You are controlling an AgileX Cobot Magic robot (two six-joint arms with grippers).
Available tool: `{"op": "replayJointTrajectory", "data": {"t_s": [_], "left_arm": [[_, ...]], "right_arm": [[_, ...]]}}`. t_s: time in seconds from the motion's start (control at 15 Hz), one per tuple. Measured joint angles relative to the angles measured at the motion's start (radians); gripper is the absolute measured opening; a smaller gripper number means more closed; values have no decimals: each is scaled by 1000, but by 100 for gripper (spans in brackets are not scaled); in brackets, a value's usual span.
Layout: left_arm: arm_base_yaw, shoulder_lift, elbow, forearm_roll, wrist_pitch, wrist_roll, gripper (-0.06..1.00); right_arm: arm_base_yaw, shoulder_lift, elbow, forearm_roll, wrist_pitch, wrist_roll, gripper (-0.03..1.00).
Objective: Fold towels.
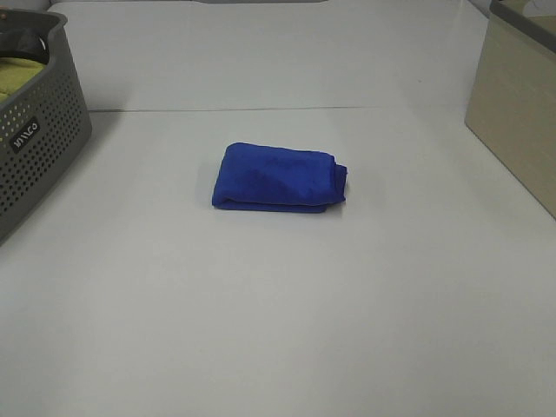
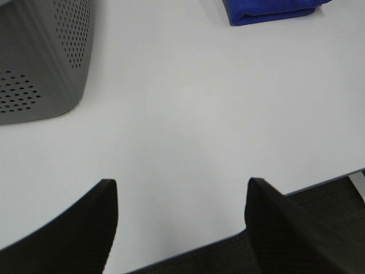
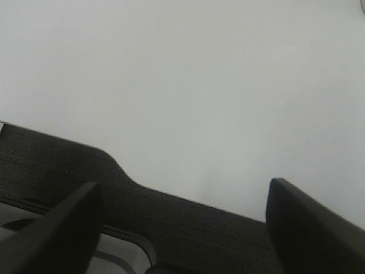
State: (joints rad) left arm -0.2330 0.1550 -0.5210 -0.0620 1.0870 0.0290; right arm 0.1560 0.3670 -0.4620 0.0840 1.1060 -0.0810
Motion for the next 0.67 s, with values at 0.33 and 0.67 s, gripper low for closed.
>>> {"op": "replayJointTrajectory", "data": {"t_s": [0.33, 0.67], "left_arm": [[0, 0, 0, -1, -2, 0, 62], [79, 0, 0, -4, -3, 1, 62]], "right_arm": [[0, 0, 0, 0, 0, 0, 76], [-136, -12, 0, 1, 0, -5, 76]]}}
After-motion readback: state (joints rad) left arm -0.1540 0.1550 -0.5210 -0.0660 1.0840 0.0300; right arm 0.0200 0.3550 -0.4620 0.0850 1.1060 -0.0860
